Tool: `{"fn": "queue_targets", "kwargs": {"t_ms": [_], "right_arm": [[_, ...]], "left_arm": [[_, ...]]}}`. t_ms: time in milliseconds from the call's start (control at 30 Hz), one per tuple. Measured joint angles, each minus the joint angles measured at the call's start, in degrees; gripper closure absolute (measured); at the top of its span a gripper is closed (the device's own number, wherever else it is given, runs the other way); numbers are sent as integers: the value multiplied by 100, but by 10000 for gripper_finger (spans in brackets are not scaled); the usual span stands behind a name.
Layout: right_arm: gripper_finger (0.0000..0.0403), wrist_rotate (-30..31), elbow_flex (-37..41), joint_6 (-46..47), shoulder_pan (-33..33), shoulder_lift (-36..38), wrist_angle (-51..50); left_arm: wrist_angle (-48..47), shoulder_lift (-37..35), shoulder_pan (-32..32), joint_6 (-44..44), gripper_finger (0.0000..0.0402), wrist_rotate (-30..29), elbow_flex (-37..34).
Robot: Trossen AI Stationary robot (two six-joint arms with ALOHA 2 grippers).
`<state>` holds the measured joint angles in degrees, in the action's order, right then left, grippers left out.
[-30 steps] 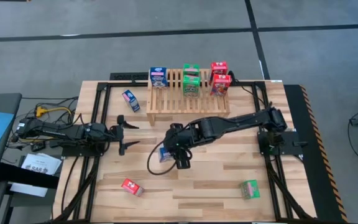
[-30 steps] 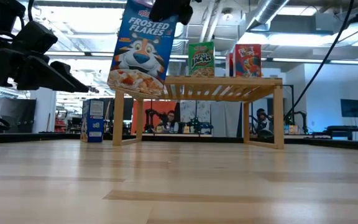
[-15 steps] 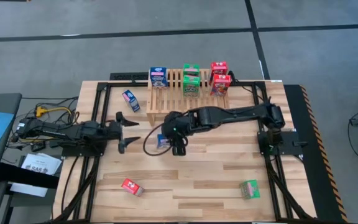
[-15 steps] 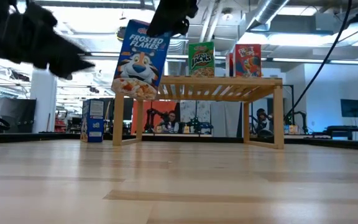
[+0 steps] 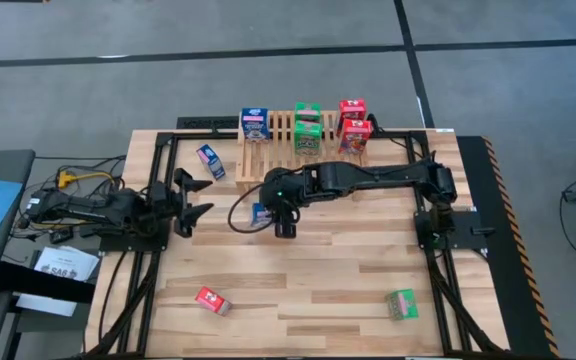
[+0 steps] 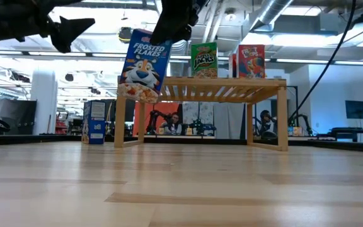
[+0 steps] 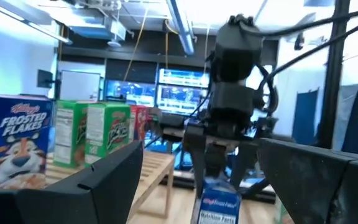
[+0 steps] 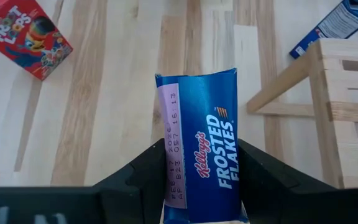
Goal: Stack cereal on shelf
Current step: Put the bottom blue cereal box on the shelf aligned with the other blue cereal box
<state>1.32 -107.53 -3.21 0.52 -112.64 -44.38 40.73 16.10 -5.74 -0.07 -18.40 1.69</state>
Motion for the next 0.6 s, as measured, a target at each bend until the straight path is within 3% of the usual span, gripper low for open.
{"fn": "queue_targets", "kwargs": {"t_ms": [233, 600], "right_arm": [[209, -11, -99, -49, 2, -7, -54], [209, -11, -529, -200, 2, -4, -26]], "left_arm": [[-76, 327, -2, 292, 97, 96, 444], [-844, 1915, -2, 994, 97, 213, 1295]]}}
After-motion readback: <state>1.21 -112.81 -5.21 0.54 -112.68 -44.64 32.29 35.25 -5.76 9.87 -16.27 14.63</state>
